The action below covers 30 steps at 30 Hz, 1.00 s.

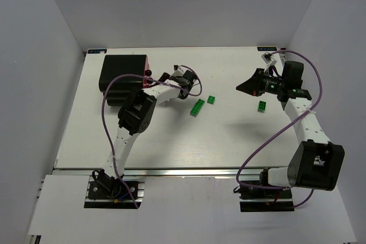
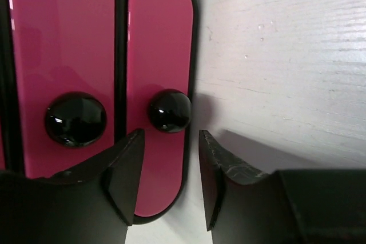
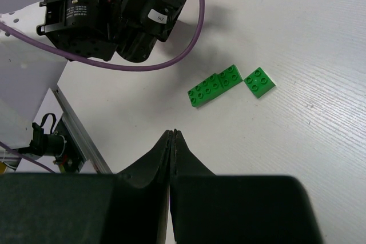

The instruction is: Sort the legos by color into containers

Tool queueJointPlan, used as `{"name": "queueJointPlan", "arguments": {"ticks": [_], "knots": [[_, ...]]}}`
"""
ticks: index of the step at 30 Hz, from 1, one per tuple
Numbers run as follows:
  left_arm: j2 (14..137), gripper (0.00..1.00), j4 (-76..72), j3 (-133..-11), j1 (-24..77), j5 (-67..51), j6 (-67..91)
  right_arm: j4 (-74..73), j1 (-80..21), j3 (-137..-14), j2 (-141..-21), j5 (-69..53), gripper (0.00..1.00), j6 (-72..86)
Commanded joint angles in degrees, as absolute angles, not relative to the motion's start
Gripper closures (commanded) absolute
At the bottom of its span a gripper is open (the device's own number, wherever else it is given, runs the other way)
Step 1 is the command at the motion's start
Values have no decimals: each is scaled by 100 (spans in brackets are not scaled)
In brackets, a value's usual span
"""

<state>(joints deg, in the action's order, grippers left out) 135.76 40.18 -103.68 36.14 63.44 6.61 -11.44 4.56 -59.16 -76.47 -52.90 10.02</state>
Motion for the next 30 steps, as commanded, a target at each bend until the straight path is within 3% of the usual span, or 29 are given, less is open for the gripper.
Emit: {"name": "queueJointPlan", "arguments": {"ticks": [1, 13, 23, 26, 30], "knots": [[13535, 46, 3885, -10547, 3612, 6714, 589, -1046, 510, -6003, -7655, -5414, 100, 932], [13983, 43, 3973, -10810, 3560, 7004, 527, -1081, 536, -6012, -7673, -5432, 100, 932], [14150, 47, 3780, -10934, 3560, 7391, 361, -1072, 545, -6003, -7682, -5467, 100, 940], [14168, 51, 3718, -10960, 3560, 7435, 308, -1072, 554, -5994, -7673, -5467, 100, 940], [14185, 65, 3665, -10969, 3560, 7488, 299, -1072, 562, -6003, -7673, -5476, 100, 940]]}}
